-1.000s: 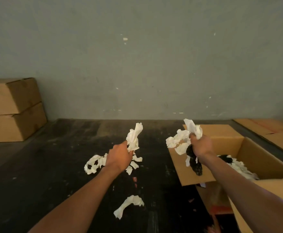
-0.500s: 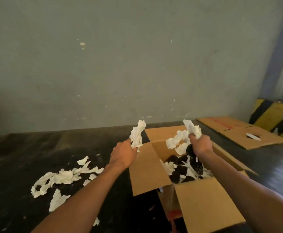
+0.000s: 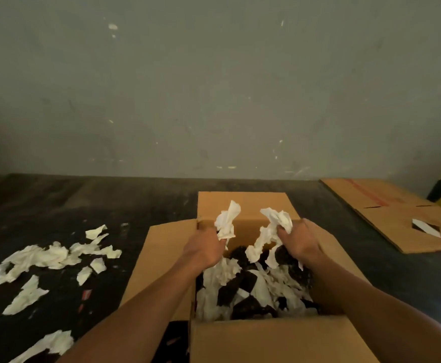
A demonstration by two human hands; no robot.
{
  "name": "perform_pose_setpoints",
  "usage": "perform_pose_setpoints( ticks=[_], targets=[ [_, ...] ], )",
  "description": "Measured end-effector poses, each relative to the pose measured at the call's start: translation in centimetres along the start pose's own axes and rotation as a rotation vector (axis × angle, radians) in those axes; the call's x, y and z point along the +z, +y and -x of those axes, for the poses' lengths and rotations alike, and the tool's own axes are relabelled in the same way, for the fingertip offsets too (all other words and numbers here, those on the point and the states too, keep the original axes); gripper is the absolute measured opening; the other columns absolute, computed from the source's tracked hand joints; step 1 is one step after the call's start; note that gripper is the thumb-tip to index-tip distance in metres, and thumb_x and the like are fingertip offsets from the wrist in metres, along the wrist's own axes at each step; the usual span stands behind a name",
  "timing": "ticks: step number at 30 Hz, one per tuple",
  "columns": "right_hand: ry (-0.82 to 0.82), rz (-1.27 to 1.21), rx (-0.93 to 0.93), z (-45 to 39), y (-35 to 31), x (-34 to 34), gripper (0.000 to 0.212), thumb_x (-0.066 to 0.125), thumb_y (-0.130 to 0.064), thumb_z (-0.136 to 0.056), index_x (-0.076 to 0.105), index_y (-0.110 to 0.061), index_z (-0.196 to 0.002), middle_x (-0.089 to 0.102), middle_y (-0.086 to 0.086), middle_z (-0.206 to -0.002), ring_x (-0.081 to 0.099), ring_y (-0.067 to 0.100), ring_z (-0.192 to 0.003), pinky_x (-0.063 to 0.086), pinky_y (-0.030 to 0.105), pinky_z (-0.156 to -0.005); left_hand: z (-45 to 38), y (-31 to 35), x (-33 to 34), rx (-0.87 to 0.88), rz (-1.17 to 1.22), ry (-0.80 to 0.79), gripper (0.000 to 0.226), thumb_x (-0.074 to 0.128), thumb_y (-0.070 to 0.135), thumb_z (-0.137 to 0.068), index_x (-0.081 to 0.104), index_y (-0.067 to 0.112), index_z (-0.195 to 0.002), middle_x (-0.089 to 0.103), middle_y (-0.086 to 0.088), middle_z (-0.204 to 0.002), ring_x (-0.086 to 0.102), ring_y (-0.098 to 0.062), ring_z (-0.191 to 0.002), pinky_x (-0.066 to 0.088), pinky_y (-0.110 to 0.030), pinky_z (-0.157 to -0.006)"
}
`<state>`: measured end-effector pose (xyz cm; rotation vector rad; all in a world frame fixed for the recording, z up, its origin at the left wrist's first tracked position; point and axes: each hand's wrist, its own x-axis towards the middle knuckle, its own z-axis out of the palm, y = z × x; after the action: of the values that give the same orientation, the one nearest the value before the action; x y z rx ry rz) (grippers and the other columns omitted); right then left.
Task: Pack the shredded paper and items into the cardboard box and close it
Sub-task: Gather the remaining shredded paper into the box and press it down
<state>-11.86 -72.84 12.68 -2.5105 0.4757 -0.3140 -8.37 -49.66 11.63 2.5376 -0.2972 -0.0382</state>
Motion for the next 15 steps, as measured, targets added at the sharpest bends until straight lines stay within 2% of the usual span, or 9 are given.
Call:
perform_pose_setpoints(
  ticks=[2,4,6,9,12,15],
  targets=[
    [-0.124,0.036,-0.007,-1.3,1.0,0.9,0.037,0.046,-0.045,-0.095,0.064,-0.014,-0.107,0.066,0.004,-0.090,0.061,0.018,-0.077,0.048,0.030,-0.068,-0.7,0.2,0.9,-0.036,-0.027,-0.070,0.036,0.045,0.046,-0.098,0.063,0.017,-0.111,0.069,-0.006,-0.108,0.065,-0.023,-0.087,0.055,-0.035,-0.076],
    [-0.236,0.086,-0.024,-2.1,1.7,1.6,0.052,0.043,-0.058,-0.091,0.058,-0.019,-0.123,0.067,0.005,-0.108,0.063,0.024,-0.094,0.052,0.037,-0.082,-1.3,0.2,1.7,-0.044,-0.033,-0.148,0.050,0.051,0.051,-0.093,0.053,0.017,-0.130,0.062,-0.007,-0.128,0.062,-0.028,-0.106,0.052,-0.039,-0.088],
    [-0.317,0.116,-0.047,-2.9,2.2,2.0,0.073,0.042,-0.072,-0.084,0.045,-0.023,-0.138,0.058,0.009,-0.133,0.058,0.029,-0.114,0.048,0.043,-0.096,-1.8,0.3,2.2,-0.059,-0.057,-0.231,0.083,0.062,0.058,-0.082,0.029,0.020,-0.148,0.043,-0.011,-0.148,0.049,-0.034,-0.127,0.045,-0.047,-0.102],
    [-0.409,0.190,-0.044,-3.7,2.4,2.1,0.108,0.035,-0.093,-0.065,0.024,-0.027,-0.150,0.029,0.013,-0.156,0.034,0.038,-0.138,0.033,0.051,-0.110,-2.1,1.2,2.3,-0.082,-0.205,-0.320,0.119,0.075,0.063,-0.069,0.002,0.028,-0.155,0.009,-0.015,-0.162,0.017,-0.044,-0.145,0.027,-0.055,-0.115],
    [-0.478,0.251,-0.049,-4.3,2.5,1.9,0.099,0.030,-0.091,-0.069,0.013,-0.038,-0.151,0.010,0.015,-0.160,0.014,0.043,-0.144,0.021,0.056,-0.113,-2.2,2.1,2.2,-0.080,-0.366,-0.448,0.135,0.079,0.071,-0.057,-0.008,0.034,-0.154,-0.006,-0.010,-0.164,0.001,-0.044,-0.148,0.017,-0.059,-0.117],
    [-0.498,0.156,-0.109,-4.8,3.3,1.9,0.083,0.040,-0.074,-0.084,0.012,-0.037,-0.151,0.010,0.010,-0.161,0.019,0.039,-0.144,0.026,0.050,-0.114,-2.7,1.7,2.7,-0.106,-0.426,-0.593,0.138,0.075,0.077,-0.053,-0.010,0.036,-0.154,-0.017,-0.005,-0.164,-0.012,-0.044,-0.147,0.010,-0.062,-0.118]
  ],
)
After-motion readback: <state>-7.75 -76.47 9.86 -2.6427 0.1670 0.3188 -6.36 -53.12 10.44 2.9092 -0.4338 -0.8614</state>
